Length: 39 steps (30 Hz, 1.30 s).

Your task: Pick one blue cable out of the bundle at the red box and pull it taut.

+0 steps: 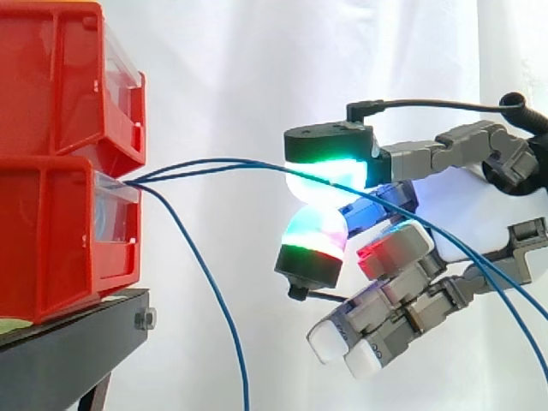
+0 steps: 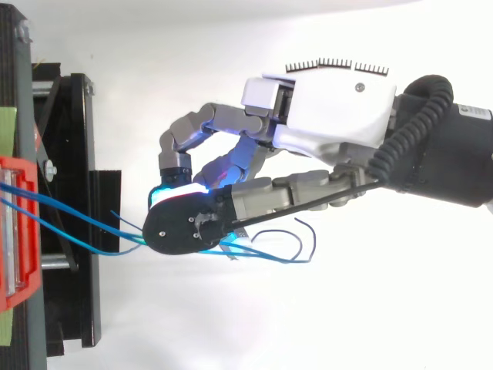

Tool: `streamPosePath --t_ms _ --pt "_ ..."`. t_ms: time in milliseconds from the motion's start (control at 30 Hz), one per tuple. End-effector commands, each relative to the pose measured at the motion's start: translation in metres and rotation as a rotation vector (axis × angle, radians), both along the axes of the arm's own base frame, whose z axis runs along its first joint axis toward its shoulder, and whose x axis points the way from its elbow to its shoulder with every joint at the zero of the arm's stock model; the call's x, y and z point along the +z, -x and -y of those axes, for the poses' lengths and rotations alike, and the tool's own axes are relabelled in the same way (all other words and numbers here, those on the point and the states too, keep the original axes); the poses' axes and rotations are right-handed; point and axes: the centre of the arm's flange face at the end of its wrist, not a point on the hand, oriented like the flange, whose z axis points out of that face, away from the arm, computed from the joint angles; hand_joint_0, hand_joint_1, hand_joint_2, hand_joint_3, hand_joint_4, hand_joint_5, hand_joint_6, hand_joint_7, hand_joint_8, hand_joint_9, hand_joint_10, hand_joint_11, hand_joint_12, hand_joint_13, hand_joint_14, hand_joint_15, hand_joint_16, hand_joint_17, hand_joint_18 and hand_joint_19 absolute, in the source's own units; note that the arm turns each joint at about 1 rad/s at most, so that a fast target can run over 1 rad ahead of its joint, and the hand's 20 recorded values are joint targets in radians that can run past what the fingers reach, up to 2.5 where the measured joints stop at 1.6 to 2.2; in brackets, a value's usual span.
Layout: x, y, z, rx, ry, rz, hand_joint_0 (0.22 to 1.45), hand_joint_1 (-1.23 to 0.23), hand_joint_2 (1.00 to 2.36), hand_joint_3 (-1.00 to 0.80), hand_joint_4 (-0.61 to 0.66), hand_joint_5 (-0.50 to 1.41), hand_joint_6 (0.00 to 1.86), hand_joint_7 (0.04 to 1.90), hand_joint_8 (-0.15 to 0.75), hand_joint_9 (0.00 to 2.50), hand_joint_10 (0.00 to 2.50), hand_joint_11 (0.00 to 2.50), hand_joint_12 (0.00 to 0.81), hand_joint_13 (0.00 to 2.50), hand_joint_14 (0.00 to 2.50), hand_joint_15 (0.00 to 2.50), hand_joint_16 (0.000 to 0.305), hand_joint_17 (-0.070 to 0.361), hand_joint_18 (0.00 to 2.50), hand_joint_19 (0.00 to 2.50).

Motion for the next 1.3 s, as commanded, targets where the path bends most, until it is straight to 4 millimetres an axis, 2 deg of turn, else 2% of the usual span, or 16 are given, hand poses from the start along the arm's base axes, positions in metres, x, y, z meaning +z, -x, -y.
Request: streamPosePath --t_ms 0,33,167,300,433,567,733,1100,1167,1267 --pt "0.0 0.0002 0.0003 -0.001 -0.001 0.0 0.59 -0.47 1.01 -0.25 0.13 -0.1 0.77 1.12 0.317 1.3 0.02 1.17 0.367 0.75 0.02 0.37 0.058 0.13 0.59 0.34" --pt "0.0 0.0001 -0.0008 0.001 -0.001 0.0 0.57 -0.45 1.01 -0.3 0.12 -0.09 0.71 1.15 0.296 1.26 0.02 1.19 0.347 0.72 0.02 0.39 0.053 0.119 0.55 0.35" --pt "0.0 0.0001 -0.0008 0.0 -0.003 0.0 0.54 -0.39 1.0 -0.44 0.15 -0.08 0.57 1.28 0.315 1.19 0.02 1.14 0.364 0.7 0.02 0.38 0.055 0.123 0.53 0.35" --pt "0.0007 -0.0001 0.0002 -0.001 -0.002 0.001 0.5 -0.36 1.0 -0.5 0.17 -0.08 0.52 1.33 0.335 1.16 0.02 1.11 0.378 0.7 0.01 0.38 0.058 0.13 0.54 0.36" --pt "0.0007 -0.0002 -0.0009 0.001 -0.002 0.001 0.46 -0.45 1.0 -0.5 0.15 -0.09 0.54 1.3 0.354 1.14 0.02 1.14 0.392 0.7 0.01 0.38 0.062 0.141 0.57 0.35" --pt "0.0 0.0001 -0.0008 0.0 -0.003 0.0 0.41 -0.61 1.0 -0.5 0.17 -0.14 0.71 1.02 0.371 1.12 0.02 1.18 0.418 0.71 0.01 0.38 0.07 0.158 0.6 0.33" --pt "0.0007 -0.0002 -0.0009 0.001 0.0 0.001 0.37 -0.75 1.0 -0.5 0.2 -0.17 0.81 0.89 0.38 1.1 0.01 1.19 0.433 0.71 0.01 0.38 0.076 0.171 0.63 0.3" --pt "0.0007 -0.0003 -0.002 0.002 0.0 0.001 0.46 -0.88 1.0 -0.5 0.16 -0.18 0.83 0.89 0.335 1.08 0.01 1.26 0.388 0.69 0.01 0.38 0.067 0.151 0.59 0.32" --pt "0.0007 -0.0004 -0.0032 0.004 -0.002 0.001 0.53 -0.87 1.0 -0.5 0.14 -0.18 0.83 0.91 0.306 1.07 0.02 1.29 0.362 0.68 0.02 0.41 0.061 0.137 0.56 0.34" --pt "-0.0001 0.0001 -0.0031 0.003 -0.002 -0.002 0.58 -0.87 1.0 -0.5 0.12 -0.18 0.85 0.94 0.291 1.09 0.02 1.32 0.352 0.69 0.02 0.4 0.058 0.131 0.55 0.35"
